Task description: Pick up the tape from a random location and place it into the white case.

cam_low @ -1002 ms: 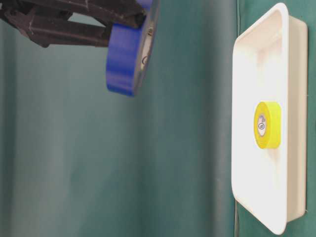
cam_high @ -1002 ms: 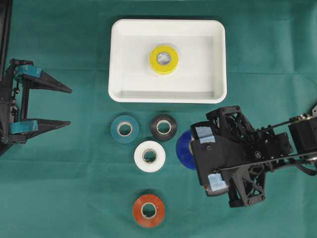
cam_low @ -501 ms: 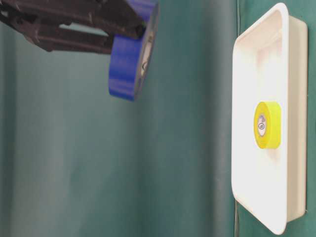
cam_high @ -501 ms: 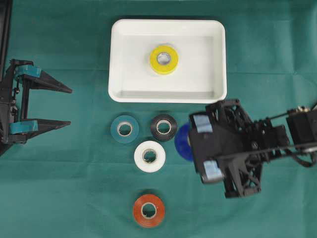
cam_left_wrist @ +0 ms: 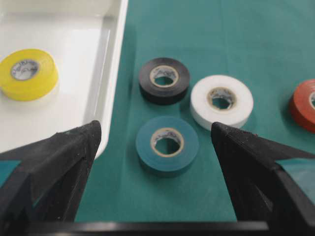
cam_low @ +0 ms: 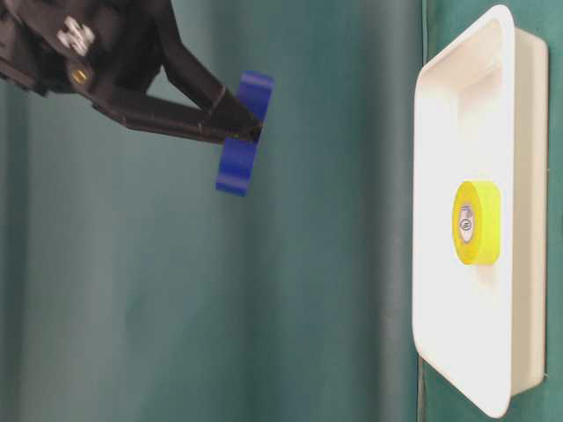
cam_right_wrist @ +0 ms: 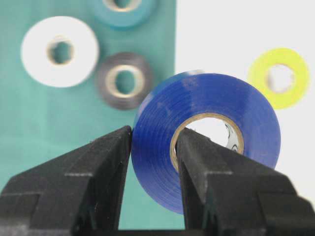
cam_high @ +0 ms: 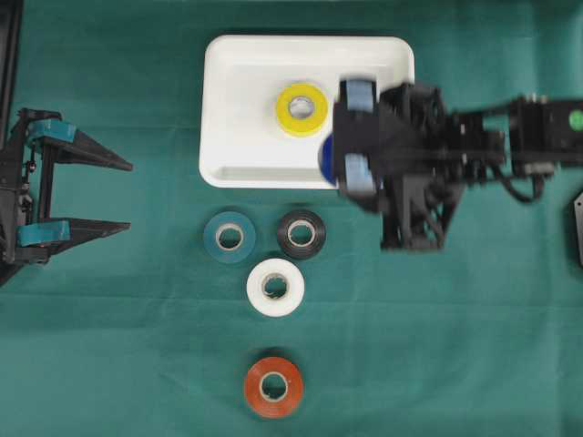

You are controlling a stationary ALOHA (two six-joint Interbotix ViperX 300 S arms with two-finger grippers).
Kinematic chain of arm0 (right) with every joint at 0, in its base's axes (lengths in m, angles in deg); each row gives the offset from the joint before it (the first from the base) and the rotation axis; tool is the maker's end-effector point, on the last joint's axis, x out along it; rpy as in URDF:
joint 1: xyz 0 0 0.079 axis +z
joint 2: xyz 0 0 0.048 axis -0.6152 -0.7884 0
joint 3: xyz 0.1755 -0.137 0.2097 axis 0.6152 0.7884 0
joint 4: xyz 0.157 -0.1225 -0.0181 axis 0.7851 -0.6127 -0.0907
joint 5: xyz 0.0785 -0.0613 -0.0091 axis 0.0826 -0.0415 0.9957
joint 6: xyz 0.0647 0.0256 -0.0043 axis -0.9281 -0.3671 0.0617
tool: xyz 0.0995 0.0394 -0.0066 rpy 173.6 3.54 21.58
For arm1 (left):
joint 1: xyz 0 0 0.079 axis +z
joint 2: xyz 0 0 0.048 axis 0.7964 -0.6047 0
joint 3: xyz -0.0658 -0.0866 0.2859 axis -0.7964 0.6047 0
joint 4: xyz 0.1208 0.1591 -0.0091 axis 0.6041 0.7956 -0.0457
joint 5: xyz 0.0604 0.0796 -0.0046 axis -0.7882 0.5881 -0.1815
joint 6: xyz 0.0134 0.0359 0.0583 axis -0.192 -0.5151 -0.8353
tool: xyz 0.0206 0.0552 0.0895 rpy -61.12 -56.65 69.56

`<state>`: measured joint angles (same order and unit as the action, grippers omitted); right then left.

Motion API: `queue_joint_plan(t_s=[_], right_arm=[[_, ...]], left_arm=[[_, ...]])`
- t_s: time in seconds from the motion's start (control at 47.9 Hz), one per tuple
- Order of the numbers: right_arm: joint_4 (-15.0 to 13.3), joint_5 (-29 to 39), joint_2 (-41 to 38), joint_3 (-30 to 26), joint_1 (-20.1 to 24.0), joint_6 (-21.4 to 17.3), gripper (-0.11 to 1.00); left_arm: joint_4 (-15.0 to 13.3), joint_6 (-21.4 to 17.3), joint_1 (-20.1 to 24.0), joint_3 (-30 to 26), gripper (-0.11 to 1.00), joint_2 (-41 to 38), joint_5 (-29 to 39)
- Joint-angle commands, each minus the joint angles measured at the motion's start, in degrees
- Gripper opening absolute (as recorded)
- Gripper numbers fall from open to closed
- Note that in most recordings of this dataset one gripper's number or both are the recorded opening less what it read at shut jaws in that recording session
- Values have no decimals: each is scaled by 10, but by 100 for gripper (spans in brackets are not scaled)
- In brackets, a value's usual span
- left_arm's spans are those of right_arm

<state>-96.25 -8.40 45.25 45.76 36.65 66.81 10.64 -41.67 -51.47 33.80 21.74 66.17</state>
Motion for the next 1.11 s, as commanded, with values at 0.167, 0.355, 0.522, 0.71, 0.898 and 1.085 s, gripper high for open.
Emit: queue_joint_plan(t_s=[0.167, 0.355, 0.522, 0.71, 0.898, 1.085], right_arm=[[-3, -5, 4, -7, -71, 25, 32], [-3, -10, -5, -8, -119, 30, 32], [-3, -19, -12, -8, -157, 32, 32], [-3, -21, -16, -8, -184, 32, 32], [-5, -21, -16, -8, -187, 33, 32], [-6, -21, -16, -7, -187, 33, 32]], left_arm=[[-1, -2, 2, -8, 98, -4, -4], [-1, -2, 2, -9, 98, -2, -4], [-1, -3, 2, -9, 98, -1, -4], [-1, -3, 2, -9, 98, -1, -2], [-1, -4, 2, -10, 98, 0, -2], [-1, -4, 2, -10, 98, 1, -2]])
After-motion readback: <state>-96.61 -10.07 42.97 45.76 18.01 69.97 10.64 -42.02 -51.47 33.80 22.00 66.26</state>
